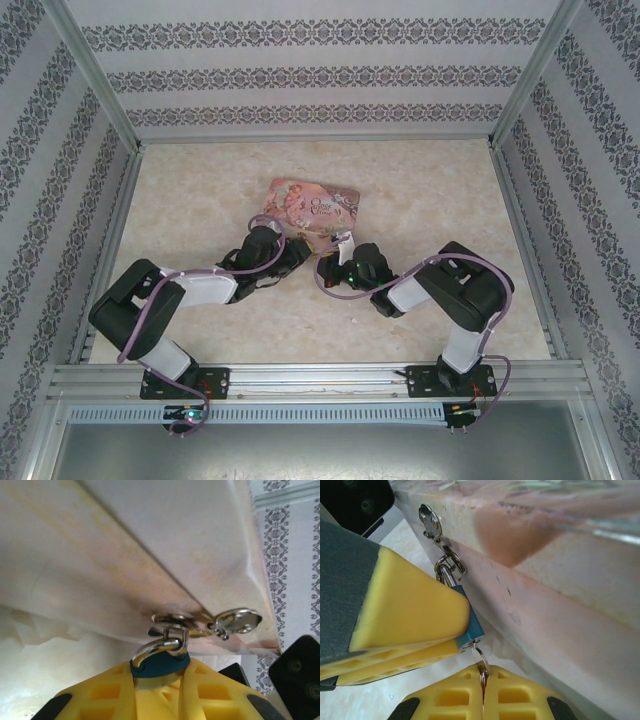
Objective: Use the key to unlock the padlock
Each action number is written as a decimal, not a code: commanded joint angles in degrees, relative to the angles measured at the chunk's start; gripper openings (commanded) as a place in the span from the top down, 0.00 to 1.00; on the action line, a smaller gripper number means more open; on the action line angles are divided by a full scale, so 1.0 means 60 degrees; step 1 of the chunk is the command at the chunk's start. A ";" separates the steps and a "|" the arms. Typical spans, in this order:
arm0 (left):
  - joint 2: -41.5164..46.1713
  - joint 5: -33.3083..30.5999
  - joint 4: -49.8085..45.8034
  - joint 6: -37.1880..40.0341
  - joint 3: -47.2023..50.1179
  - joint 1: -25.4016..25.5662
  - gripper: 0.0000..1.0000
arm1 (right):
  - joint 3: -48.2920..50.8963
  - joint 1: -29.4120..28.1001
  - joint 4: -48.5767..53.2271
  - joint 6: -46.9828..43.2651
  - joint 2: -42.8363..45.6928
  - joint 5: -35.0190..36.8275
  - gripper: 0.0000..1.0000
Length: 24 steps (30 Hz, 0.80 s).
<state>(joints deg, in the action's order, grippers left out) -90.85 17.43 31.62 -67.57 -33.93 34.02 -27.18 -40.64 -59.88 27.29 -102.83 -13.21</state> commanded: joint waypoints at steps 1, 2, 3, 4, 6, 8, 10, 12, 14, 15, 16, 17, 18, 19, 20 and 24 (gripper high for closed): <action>-0.0373 0.1380 0.0898 0.0091 0.0241 0.0394 0.79 | 0.0036 -0.0103 -0.1228 0.0223 -0.0095 0.0106 1.00; -0.0448 0.1324 0.1039 0.0058 0.0285 0.0403 0.79 | 0.0099 -0.0097 -0.1241 0.0235 -0.0150 0.0107 1.00; -0.0533 0.1286 0.1177 0.0045 0.0334 0.0400 0.80 | 0.0170 -0.0109 -0.1235 0.0249 -0.0209 0.0107 1.00; -0.0608 0.1231 0.1277 0.0019 0.0366 0.0395 0.80 | 0.0249 -0.0111 -0.1252 0.0295 -0.0273 0.0133 1.00; -0.0720 0.1147 0.1332 0.0014 0.0383 0.0394 0.79 | 0.0392 -0.0110 -0.1285 0.0312 -0.0351 0.0137 1.00; -0.0802 0.1036 0.1319 -0.0003 0.0411 0.0395 0.76 | 0.0527 -0.0106 -0.1300 0.0317 -0.0367 0.0162 1.00; -0.0825 0.0932 0.1419 -0.0032 0.0452 0.0394 0.72 | 0.0651 -0.0109 -0.1300 0.0302 -0.0345 0.0188 1.00; -0.0772 0.0862 0.1469 -0.0061 0.0510 0.0382 0.68 | 0.0738 -0.0097 -0.1300 0.0271 -0.0338 0.0208 1.00; -0.0620 0.0776 0.1390 -0.0034 0.0579 0.0352 0.65 | 0.0802 -0.0067 -0.1300 0.0279 -0.0338 0.0184 1.00; -0.0505 0.0722 0.1320 -0.0001 0.0644 0.0336 0.63 | 0.0831 -0.0068 -0.1296 0.0284 -0.0352 0.0179 1.00; -0.0366 0.0673 0.1237 0.0038 0.0720 0.0309 0.62 | 0.0838 -0.0060 -0.1296 0.0272 -0.0353 0.0152 1.00; -0.0223 0.0616 0.1146 0.0074 0.0769 0.0285 0.61 | 0.0852 -0.0053 -0.1285 0.0264 -0.0342 0.0137 1.00; -0.0036 0.0543 0.1037 0.0130 0.0854 0.0264 0.61 | 0.0853 -0.0053 -0.1258 0.0267 -0.0321 0.0137 1.00; 0.0183 0.0465 0.0927 0.0185 0.0946 0.0235 0.60 | 0.0868 -0.0044 -0.1220 0.0257 -0.0294 0.0131 1.00; 0.0381 0.0398 0.0825 0.0275 0.1007 0.0206 0.59 | 0.0868 -0.0042 -0.1191 0.0244 -0.0272 0.0111 1.00; 0.1436 0.0121 0.0030 0.0832 0.1158 0.0076 0.56 | 0.0842 -0.0036 -0.1002 0.0227 -0.0141 0.0024 1.00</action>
<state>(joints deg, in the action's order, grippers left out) -86.21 20.10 34.94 -66.28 -27.57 35.14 -22.70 -40.73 -64.60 28.60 -104.42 -12.51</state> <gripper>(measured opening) 0.437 0.042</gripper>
